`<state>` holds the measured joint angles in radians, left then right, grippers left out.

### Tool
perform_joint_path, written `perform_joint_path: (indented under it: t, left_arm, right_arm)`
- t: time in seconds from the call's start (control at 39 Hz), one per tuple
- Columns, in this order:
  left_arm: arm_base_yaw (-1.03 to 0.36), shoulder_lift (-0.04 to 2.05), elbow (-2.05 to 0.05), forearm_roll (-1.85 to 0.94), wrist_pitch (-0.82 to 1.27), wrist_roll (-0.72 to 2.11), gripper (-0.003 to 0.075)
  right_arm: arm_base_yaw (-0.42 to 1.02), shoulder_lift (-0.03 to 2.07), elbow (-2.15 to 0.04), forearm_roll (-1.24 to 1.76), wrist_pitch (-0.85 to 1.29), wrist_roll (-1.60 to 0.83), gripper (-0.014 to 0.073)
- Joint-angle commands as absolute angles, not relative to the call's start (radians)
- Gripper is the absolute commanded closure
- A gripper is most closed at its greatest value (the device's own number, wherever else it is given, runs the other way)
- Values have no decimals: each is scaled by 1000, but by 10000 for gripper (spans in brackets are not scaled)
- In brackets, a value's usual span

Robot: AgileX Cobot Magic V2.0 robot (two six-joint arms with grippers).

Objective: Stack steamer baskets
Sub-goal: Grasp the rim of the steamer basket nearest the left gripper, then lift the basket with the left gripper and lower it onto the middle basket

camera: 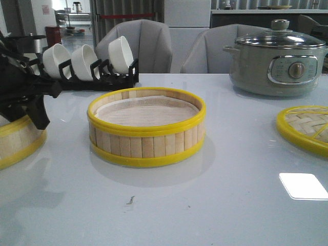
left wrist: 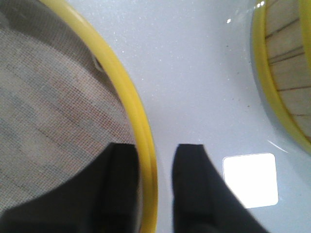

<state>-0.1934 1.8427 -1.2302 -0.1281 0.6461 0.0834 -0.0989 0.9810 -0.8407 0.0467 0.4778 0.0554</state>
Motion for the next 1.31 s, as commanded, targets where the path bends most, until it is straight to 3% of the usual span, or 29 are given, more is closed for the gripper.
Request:
perform_joint_path:
  t: [0.0, 0.46, 0.82, 1.28]
  left_arm:
    - [-200, 1793, -1280, -135, 622, 79, 607]
    - [-262, 1789, -1538, -139, 741, 63, 632]
    - [-536, 1798, -1716, -139, 755, 54, 632]
    - [-679, 1925, -1798, -139, 755, 54, 632]
  right_arm:
    - [-99, 976, -872, 45, 403, 52, 117]
    - [-99, 976, -872, 45, 394, 52, 117]
    - [-99, 976, -872, 45, 390, 52, 117]
    - [-99, 976, -872, 45, 392, 52, 117]
